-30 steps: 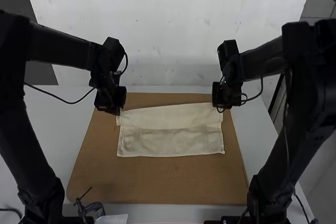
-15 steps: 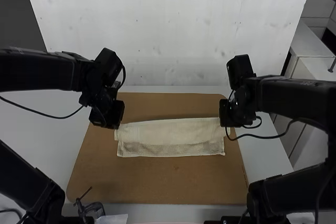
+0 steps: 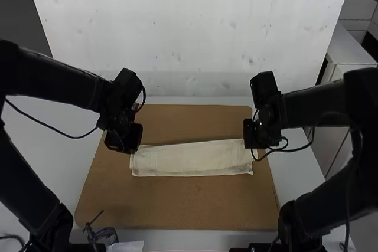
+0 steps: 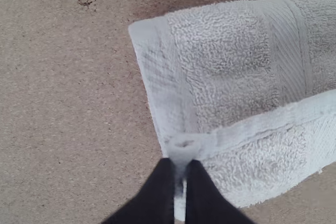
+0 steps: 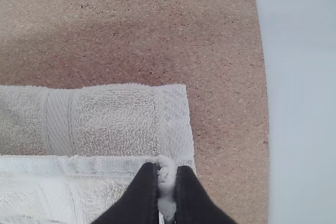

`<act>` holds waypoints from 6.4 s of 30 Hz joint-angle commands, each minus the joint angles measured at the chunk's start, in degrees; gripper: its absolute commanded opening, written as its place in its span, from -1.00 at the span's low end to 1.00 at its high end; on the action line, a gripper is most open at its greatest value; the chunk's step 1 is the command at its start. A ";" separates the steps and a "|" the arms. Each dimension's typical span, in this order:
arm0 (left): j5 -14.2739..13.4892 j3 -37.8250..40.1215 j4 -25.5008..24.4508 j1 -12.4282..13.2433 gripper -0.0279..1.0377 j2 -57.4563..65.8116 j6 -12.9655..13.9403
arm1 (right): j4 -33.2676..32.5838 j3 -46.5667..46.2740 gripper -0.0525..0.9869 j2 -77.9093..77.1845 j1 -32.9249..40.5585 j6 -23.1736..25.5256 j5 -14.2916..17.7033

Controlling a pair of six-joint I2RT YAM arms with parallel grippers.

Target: Fold the towel.

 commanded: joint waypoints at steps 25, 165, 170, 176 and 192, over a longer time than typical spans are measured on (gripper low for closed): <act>-1.69 10.21 8.27 4.56 -0.92 16.91 0.44 | 11.14 3.22 -0.87 16.07 -1.30 -0.01 2.06; 6.48 -0.96 6.69 17.57 0.89 -4.80 4.57 | -30.43 54.73 -0.81 30.74 31.83 26.01 0.39; 6.48 -1.13 6.69 16.87 0.89 -4.97 4.22 | -30.08 50.86 -0.87 29.34 29.81 25.22 0.74; 6.48 -1.31 6.69 16.60 0.89 -4.88 4.05 | -25.42 45.32 -0.87 32.85 31.40 24.86 1.88; 6.30 -1.92 7.31 16.34 0.89 -4.71 3.78 | -23.13 48.57 -0.87 41.91 36.05 25.04 1.62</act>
